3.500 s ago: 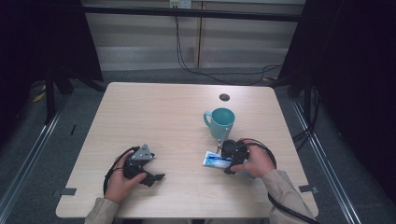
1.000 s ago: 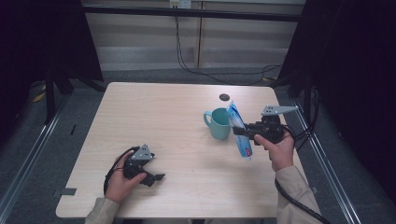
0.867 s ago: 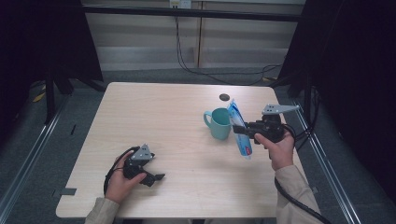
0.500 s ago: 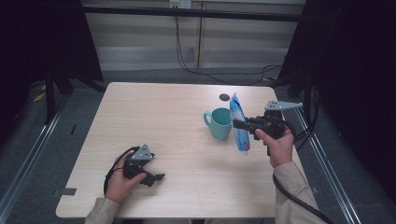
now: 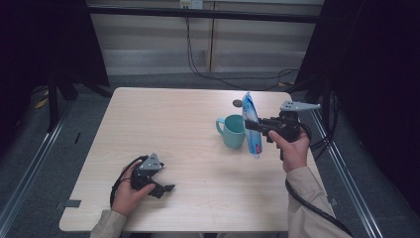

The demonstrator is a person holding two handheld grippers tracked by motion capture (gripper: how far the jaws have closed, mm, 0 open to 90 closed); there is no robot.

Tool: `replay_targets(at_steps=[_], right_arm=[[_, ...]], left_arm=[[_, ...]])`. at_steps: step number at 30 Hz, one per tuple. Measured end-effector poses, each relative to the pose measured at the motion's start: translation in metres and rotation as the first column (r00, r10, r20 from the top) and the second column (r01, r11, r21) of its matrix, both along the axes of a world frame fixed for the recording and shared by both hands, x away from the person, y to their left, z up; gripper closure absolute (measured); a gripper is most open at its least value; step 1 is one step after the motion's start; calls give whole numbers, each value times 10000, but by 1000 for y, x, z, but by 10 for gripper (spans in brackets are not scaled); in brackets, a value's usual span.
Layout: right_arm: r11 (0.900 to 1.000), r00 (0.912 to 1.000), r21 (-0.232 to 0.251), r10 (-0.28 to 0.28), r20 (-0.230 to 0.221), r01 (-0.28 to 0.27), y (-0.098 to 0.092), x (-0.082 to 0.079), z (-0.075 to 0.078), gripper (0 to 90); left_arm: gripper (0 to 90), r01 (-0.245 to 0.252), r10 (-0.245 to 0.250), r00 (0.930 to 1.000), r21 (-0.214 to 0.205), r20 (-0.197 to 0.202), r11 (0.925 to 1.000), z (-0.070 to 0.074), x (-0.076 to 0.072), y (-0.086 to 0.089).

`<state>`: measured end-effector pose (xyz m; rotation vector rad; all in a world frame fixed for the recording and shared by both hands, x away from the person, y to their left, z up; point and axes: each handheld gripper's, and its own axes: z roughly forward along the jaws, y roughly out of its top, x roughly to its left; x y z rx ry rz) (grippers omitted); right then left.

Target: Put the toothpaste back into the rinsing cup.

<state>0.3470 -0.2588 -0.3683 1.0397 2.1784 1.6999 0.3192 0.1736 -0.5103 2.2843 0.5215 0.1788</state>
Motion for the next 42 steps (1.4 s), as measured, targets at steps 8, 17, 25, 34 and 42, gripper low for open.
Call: replay_targets(at_steps=[8, 17, 25, 34, 42], right_arm=[[9993, 9998, 368, -90, 177, 84, 5, 6, 7, 741], [9985, 9995, 513, -197, 260, 184, 12, 15, 10, 742], [9975, 9989, 687, -209, 412, 180, 15, 23, 15, 742], [9954, 9972, 925, -316, 681, 253, 17, 28, 21, 742], [9931, 9952, 1078, -548, 812, 459, 16, 35, 22, 742]], left_arm=[[85, 4, -4, 10000, 0, 8, 10000, 0, 0, 0], [85, 3, -3, 10000, 5, 2, 10000, 0, 0, 0], [85, 5, -5, 10000, 1, 7, 10000, 0, 0, 0], [85, -16, 16, 10000, -48, 17, 10000, 0, 0, 0], [85, -26, 26, 10000, -58, 11, 10000, 0, 0, 0]])
